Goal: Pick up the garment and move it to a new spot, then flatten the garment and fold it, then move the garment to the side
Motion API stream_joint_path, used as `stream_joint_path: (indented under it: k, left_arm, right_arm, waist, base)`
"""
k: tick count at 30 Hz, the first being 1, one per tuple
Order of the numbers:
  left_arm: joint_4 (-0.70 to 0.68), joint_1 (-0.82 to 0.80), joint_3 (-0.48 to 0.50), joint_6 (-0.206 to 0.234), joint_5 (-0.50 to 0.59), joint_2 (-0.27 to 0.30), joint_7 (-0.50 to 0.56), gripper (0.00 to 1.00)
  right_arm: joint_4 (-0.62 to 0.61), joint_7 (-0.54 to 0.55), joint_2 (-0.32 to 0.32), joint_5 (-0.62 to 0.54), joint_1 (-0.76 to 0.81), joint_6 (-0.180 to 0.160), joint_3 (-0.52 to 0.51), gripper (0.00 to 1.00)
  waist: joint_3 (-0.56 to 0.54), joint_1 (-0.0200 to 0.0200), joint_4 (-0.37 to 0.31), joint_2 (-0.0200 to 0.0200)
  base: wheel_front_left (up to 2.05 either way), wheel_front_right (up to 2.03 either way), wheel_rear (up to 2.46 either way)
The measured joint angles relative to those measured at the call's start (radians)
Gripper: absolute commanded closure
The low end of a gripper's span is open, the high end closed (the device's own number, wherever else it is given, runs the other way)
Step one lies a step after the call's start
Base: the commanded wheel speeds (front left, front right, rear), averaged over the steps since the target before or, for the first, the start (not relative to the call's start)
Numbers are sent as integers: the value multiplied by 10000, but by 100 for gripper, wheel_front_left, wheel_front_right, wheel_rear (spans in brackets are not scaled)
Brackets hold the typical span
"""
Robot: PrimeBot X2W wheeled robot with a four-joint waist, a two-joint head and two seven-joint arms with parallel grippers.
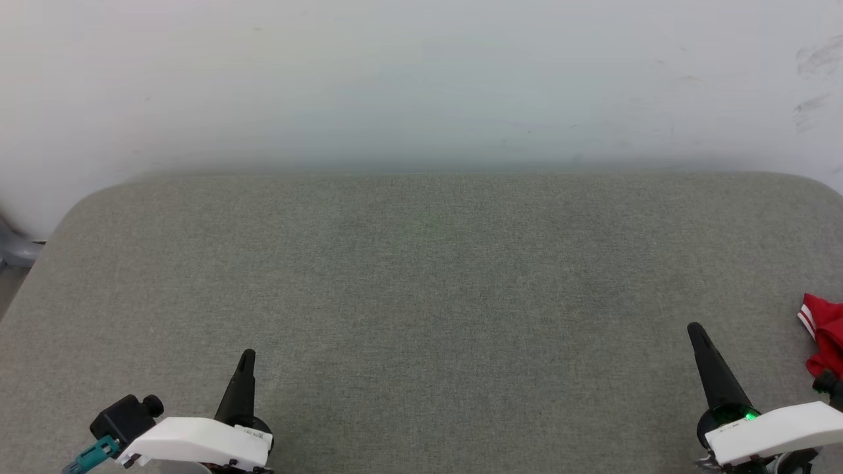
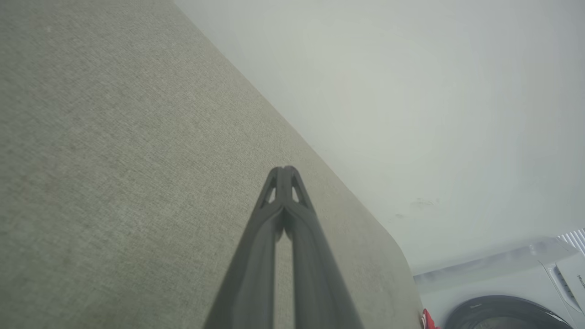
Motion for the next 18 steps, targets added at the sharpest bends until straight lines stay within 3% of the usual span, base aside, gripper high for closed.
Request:
stream_joint_path:
  k: [18]
  left_arm:
    - [151, -265, 391, -219, -1893, -104, 518, 100]
  right_arm:
    - [679, -13, -13, 2080, -453, 0, -6, 100]
  waist:
    - [81, 0, -23, 0]
  base:
    - [0, 0, 0]
